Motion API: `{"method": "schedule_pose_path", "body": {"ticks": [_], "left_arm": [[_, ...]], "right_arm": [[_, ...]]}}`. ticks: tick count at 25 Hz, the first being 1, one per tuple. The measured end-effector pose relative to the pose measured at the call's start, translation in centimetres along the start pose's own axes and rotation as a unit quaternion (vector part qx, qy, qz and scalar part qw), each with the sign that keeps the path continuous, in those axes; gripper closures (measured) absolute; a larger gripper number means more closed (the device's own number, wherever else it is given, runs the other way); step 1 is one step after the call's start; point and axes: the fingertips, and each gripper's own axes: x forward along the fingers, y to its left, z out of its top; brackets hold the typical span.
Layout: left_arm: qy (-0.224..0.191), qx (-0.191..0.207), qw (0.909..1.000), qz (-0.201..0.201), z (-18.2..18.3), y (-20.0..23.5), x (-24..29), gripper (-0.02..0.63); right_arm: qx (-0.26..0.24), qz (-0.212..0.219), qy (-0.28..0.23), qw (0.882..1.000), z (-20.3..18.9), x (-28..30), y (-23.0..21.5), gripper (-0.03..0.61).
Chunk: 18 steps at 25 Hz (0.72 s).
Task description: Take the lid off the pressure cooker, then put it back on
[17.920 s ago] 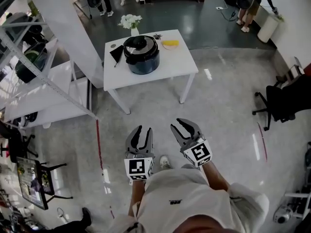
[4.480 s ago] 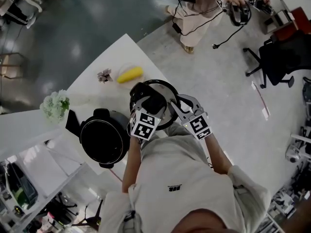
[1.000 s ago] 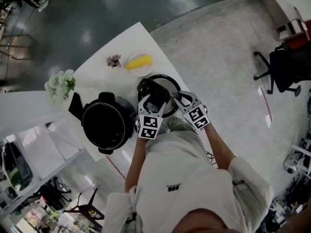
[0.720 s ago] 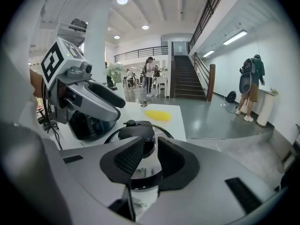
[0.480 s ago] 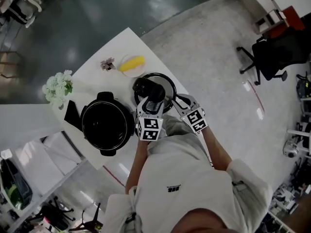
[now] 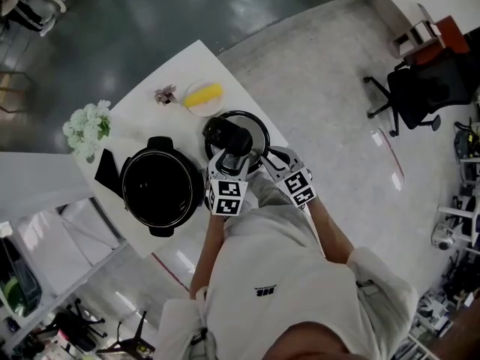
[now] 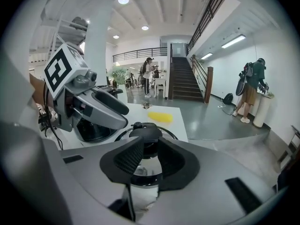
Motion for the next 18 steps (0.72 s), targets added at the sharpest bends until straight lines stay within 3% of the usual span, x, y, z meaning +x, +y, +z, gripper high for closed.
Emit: {"method": "schedule_pose_path", "body": {"ticks": [10, 18], "left_arm": [[0.042, 0.0, 0.999, 0.018, -0.1, 0.3, 2.2, 0.336], [0.08, 0.006, 0.9966, 0.02, -0.7, 0.8, 4.5, 0.33]], "right_arm": [[-0.005, 0.059, 0.002, 0.998, -0.3, 1.9, -1.3, 0.482], [0.001, 0.081, 0.011, 0.997, -1.1, 3.2, -2.6, 0.482]]}}
